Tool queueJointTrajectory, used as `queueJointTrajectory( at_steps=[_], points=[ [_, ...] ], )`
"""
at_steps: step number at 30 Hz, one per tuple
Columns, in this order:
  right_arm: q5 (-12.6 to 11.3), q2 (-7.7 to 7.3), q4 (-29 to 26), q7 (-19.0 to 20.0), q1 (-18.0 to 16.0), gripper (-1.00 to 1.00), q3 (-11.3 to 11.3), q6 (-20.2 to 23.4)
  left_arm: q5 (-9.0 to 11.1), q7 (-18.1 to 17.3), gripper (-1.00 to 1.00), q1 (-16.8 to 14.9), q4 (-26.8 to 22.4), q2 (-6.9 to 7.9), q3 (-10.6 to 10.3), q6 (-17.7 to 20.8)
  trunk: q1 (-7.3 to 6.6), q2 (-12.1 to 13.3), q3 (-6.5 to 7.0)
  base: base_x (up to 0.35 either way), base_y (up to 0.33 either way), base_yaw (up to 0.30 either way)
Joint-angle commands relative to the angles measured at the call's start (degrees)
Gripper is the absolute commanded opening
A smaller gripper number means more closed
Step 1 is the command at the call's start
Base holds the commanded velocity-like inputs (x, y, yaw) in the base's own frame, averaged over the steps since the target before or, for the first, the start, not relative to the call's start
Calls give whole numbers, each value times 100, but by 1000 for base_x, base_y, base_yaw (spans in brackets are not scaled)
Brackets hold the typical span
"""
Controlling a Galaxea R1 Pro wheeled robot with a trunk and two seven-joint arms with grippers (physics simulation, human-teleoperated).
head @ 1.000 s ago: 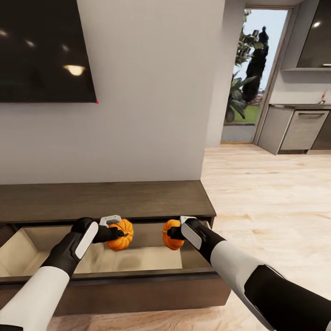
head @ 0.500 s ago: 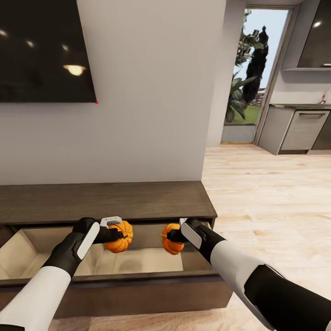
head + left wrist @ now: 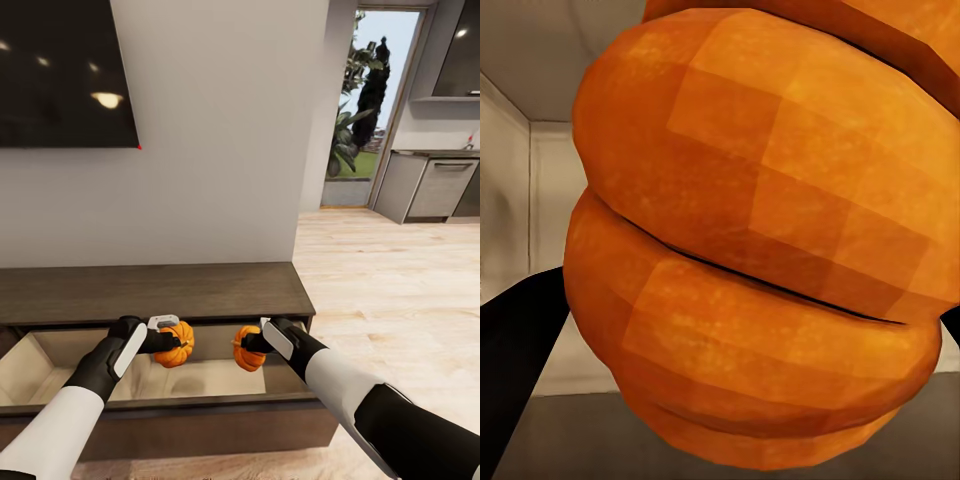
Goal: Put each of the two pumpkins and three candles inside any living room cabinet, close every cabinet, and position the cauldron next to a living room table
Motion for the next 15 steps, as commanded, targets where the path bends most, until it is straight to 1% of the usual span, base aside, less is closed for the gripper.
queueJointTrajectory(
  at_steps=[1,2,9,15],
  points=[
    [-59,-3,-11,-55,-6,-100,39,2,57,63,-100,-5,-7,7,-24,14,1,-5,-28,0,0,0],
    [-59,-3,-13,-55,-6,-100,39,-2,58,63,-100,-5,-7,7,-25,14,3,-6,-50,0,0,0],
    [-44,-3,-36,-54,-6,-100,39,-74,60,63,-100,-5,-7,7,-27,14,3,-6,-50,0,0,0],
    [-41,-33,-53,-53,-6,-100,34,-181,61,63,-100,-5,-7,11,-28,14,19,-14,-183,0,0,0]
  ],
)
